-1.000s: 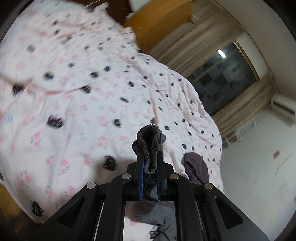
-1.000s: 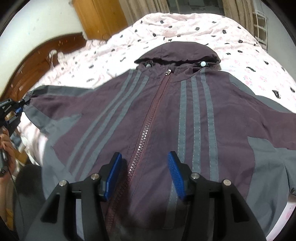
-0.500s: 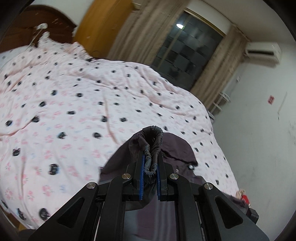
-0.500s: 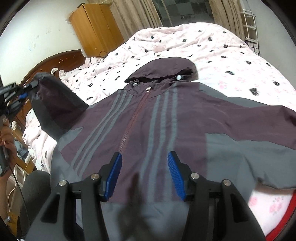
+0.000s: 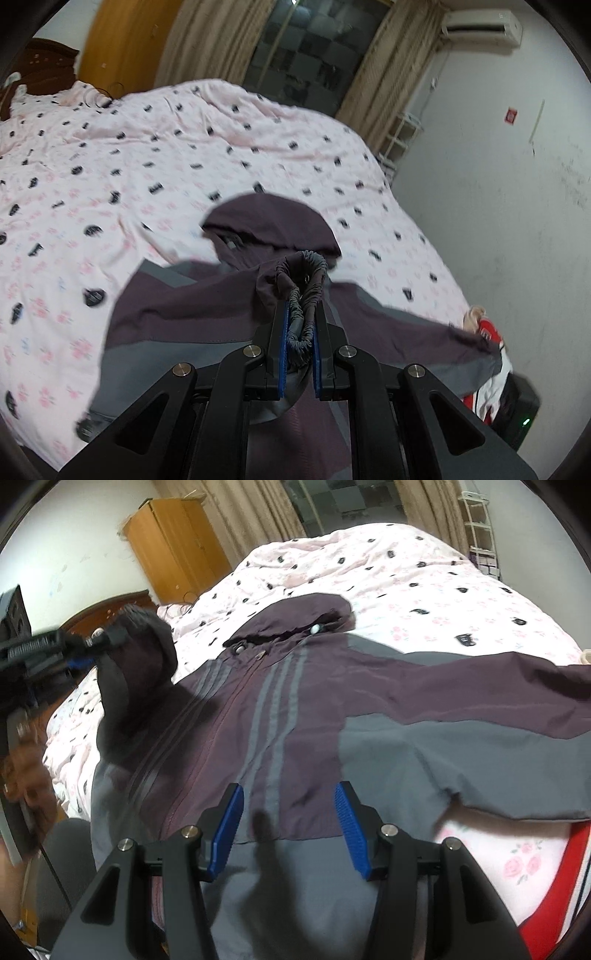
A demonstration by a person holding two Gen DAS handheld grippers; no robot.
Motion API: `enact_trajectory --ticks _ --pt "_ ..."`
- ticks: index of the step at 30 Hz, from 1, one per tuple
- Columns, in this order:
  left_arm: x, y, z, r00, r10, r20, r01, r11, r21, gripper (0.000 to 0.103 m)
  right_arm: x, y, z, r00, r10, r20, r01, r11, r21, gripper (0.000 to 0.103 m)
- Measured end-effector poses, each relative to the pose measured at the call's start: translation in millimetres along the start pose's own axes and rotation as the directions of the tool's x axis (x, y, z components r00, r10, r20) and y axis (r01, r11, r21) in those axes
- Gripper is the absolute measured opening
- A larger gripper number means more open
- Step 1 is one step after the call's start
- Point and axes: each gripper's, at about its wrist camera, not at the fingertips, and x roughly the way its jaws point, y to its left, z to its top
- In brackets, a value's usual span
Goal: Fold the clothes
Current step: 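Carry the sleeve cuff across the jacket body with the left gripper, then open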
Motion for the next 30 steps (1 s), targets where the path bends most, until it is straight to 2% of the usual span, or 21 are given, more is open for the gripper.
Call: enact_trajectory --ticks 7,11,20,25,27,29,30 --pt "34 -32 -24 0.996 0.038 -0.078 -0.032 0.996 0.084 0.008 -6 -20 6 1.0 -0.005 0.02 0.004 0.999 0.049 0.053" --pt "48 -36 -35 0.99 0.082 -0.113 -0.068 0.99 0.122 0.008 -8 -21 7 1.0 -0.008 0.026 0.007 0.999 0.047 0.053" --pt "58 -47 -66 0.968 0.206 -0.147 -0.161 0.95 0.269 0.01 -12 -25 8 0.999 0.003 0.034 -0.005 0.998 0.061 0.053" --pt "63 -68 -86 0.955 0.258 -0.143 -0.189 0.907 0.375 0.024 -16 -26 11 0.999 -0.001 0.045 -0.002 0.998 0.07 0.053" --pt "62 -75 -92 0.955 0.267 -0.133 -0.194 0.895 0.402 0.031 -20 -28 12 0.999 -0.008 0.052 0.004 0.997 0.077 0.054" --pt "61 -82 -97 0.954 0.271 -0.125 -0.196 0.884 0.424 0.042 -25 -31 14 0.998 -0.016 0.06 0.011 0.996 0.087 0.054" --pt "59 -86 -99 0.954 0.275 -0.116 -0.2 0.877 0.438 0.044 -29 -34 15 0.998 -0.019 0.065 0.013 0.995 0.095 0.054"
